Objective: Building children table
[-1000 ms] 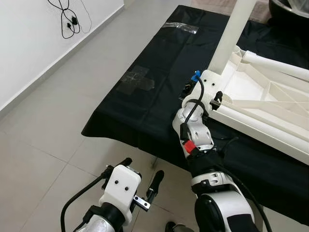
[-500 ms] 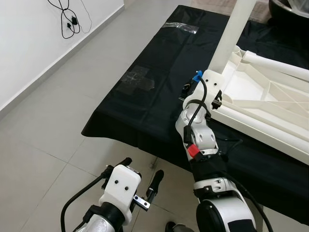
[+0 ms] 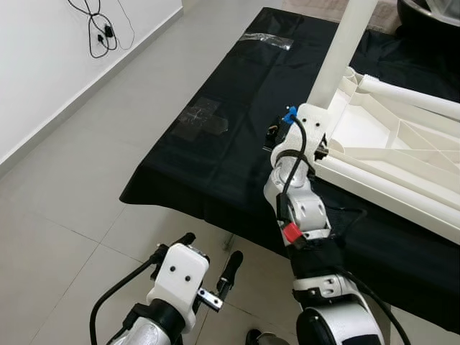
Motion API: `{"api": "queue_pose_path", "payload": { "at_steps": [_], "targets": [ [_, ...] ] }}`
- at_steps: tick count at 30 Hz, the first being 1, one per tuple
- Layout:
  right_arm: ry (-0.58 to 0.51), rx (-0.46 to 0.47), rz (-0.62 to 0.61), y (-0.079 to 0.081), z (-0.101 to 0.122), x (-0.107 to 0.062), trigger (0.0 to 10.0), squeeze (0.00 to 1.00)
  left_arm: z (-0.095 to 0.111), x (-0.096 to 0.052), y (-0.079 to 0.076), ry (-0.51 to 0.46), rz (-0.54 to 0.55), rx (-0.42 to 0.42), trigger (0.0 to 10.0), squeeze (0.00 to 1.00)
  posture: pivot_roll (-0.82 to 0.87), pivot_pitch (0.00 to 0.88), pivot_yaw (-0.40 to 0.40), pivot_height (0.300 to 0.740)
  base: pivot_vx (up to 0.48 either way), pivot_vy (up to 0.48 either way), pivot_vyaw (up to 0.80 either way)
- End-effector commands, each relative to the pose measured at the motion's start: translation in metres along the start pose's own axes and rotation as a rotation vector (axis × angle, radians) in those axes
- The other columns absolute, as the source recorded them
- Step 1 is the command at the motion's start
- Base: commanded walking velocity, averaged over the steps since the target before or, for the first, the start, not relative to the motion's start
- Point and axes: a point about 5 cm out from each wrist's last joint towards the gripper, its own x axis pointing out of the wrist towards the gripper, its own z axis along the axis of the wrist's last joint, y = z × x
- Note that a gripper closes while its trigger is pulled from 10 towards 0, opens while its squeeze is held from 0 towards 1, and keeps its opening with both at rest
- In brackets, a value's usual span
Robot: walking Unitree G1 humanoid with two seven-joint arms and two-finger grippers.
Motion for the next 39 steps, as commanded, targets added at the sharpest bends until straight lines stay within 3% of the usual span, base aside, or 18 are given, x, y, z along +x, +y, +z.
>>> {"api": "queue_pose_path", "payload": {
  "at_steps": [1,14,28,33,39],
  "targets": [
    [0.090,-0.002,0.004,0.001,-0.024,-0.012,10.0,0.00,-0.007,-0.001,-0.002,0.030,-0.006,0.001,10.0,0.00,0.09,0.239,-0.070,0.740,0.000,0.000,0.00],
    [0.102,-0.017,0.026,-0.007,-0.025,-0.021,10.0,0.00,-0.007,-0.001,-0.001,0.030,-0.005,0.003,10.0,0.00,0.09,0.239,-0.068,0.740,0.000,0.000,0.00],
    [0.120,-0.033,0.094,-0.023,-0.025,-0.043,10.0,0.00,-0.008,-0.001,-0.001,0.032,-0.002,0.002,10.0,0.00,0.08,0.229,-0.067,0.740,0.000,0.000,0.00],
    [0.115,-0.109,0.173,-0.054,-0.030,-0.064,10.0,0.00,-0.010,-0.001,0.001,0.035,0.006,0.003,10.0,0.00,0.08,0.218,-0.063,0.740,0.000,0.000,0.00],
    [0.090,-0.203,0.241,-0.081,-0.038,-0.076,10.0,0.00,-0.013,0.001,0.004,0.037,0.014,0.006,10.0,0.00,0.07,0.199,-0.058,0.740,0.000,0.000,0.00]
  ]
}}
